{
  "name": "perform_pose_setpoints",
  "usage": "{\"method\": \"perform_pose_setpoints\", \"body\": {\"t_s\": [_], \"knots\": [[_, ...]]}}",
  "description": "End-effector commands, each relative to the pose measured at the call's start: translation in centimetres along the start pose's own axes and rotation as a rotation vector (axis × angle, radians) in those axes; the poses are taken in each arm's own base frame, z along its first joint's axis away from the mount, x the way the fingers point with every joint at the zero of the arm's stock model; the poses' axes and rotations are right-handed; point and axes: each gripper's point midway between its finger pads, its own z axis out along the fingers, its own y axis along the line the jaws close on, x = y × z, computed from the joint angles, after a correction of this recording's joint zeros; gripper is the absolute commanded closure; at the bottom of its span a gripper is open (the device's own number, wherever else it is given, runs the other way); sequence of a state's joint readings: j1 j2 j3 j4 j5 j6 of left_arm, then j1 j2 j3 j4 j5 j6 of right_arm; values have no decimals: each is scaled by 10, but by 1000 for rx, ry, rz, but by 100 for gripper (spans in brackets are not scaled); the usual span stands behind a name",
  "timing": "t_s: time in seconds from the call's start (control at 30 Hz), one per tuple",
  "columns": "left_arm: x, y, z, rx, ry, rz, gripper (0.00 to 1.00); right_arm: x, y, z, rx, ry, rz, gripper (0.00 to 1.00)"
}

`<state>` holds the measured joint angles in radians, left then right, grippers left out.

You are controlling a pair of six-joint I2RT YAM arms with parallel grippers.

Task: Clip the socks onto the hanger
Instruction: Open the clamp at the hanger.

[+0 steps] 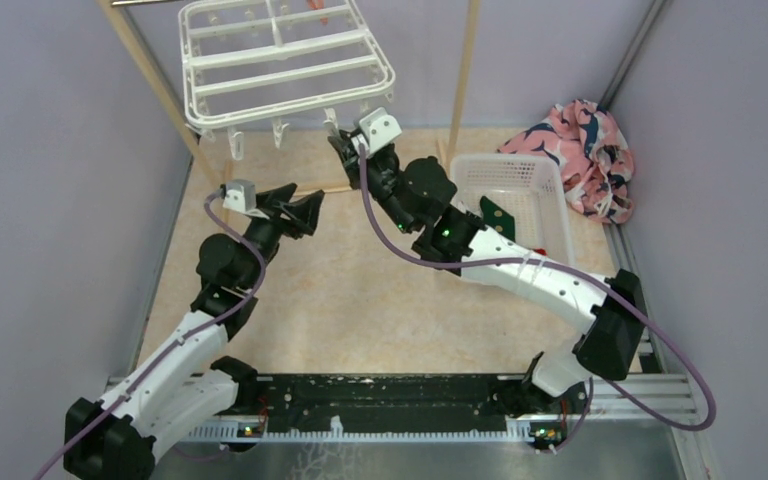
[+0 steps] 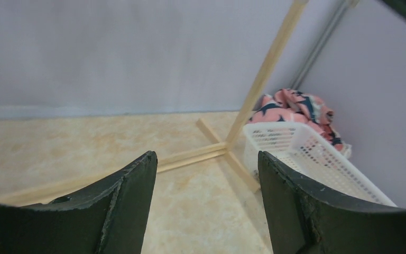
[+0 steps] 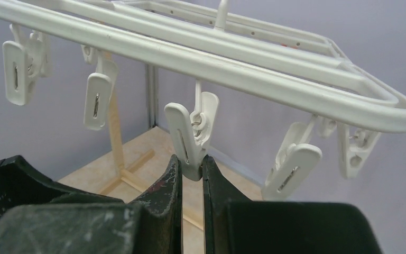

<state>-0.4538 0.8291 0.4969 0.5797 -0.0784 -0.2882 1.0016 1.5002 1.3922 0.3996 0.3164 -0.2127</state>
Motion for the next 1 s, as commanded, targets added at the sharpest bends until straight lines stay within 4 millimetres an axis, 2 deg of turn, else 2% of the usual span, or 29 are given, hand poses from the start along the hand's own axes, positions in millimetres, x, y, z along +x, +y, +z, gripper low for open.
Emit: {"method": "perform_pose_setpoints", "body": {"t_s": [0.0,0.07,0.2,0.37,0.63,0.83,0.97], "knots": [[-60,-76,6,357,-113,58,24,-28,0,-11,-77,-50,21,100],[-77,-96,9,451,-131,100,23,-30,-1,-10,-91,-48,27,100],[-102,-116,17,525,-149,140,21,-35,1,-8,-118,-47,36,100],[-119,-138,19,631,-151,154,21,-36,5,-8,-143,-42,31,100],[-122,-129,31,614,-136,239,16,-45,13,-23,-214,-62,36,100],[-117,-99,43,566,-131,245,16,-49,7,-30,-200,-72,8,100],[-114,-83,44,630,-125,209,18,-49,8,-33,-213,-72,-3,100]]}}
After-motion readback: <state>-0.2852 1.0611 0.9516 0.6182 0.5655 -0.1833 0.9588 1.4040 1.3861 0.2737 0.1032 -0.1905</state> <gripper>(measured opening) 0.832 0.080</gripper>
